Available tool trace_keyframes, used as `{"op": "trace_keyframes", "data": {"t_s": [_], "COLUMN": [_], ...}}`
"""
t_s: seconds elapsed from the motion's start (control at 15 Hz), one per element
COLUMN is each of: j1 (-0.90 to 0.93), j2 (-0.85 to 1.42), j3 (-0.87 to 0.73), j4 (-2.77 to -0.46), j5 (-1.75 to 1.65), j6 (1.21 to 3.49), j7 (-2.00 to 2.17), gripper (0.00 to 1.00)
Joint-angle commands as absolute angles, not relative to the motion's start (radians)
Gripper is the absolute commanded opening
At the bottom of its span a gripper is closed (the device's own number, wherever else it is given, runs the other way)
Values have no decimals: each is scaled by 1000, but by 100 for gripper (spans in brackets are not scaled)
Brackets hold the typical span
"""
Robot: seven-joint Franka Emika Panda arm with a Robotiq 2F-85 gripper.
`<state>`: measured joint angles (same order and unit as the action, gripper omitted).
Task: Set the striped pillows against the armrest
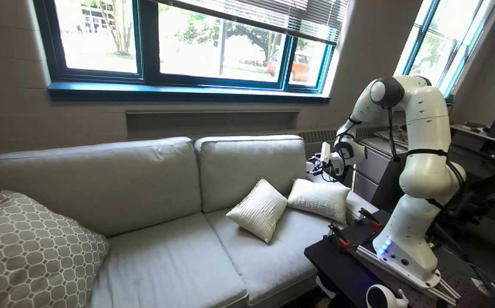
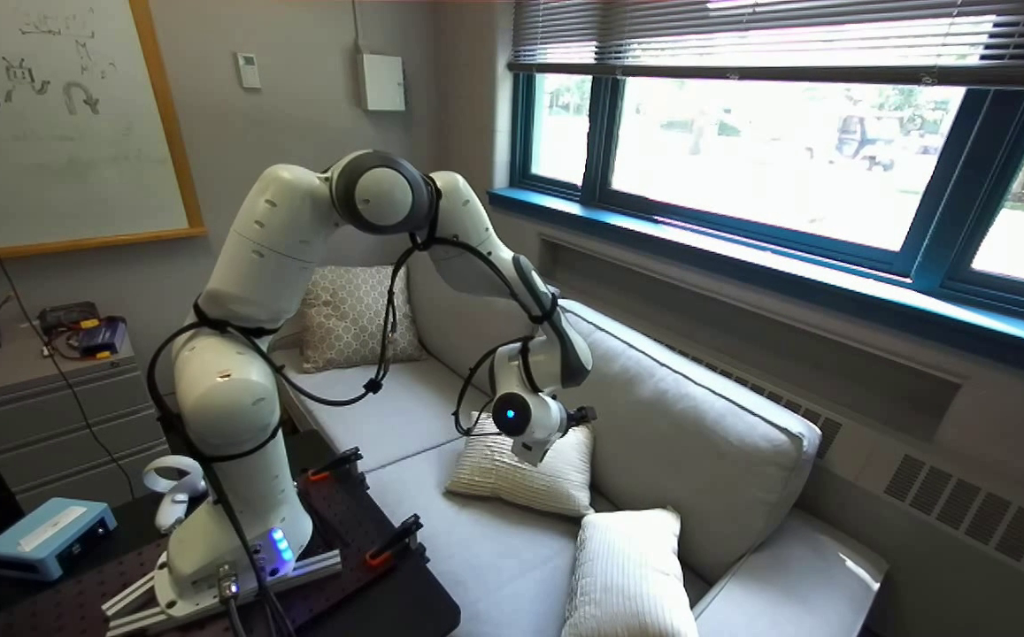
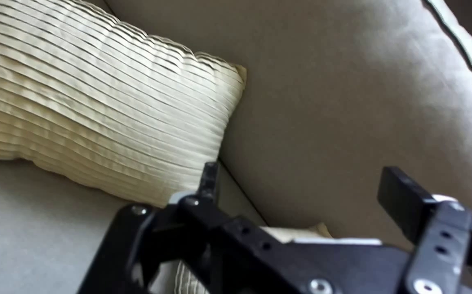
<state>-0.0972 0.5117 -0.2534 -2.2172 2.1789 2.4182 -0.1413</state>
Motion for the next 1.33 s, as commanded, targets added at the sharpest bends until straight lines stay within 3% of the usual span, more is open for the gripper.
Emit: {"op": "trace_keyframes", "data": {"t_s": [0.0,0.47,0.6,0.67,1.27], "j1": [-67,-6,13,-21,24], "j2": [567,720,771,714,759], "j3": [-280,-479,-583,-509,-552], "j4": [-2121,-1964,-1896,-1974,-1941], "j5": [2368,2702,2622,2611,2606], "j6": [2554,2662,2714,2654,2653], "j7": [-306,-640,-534,-573,-585], "gripper": [100,100,100,100,100]}}
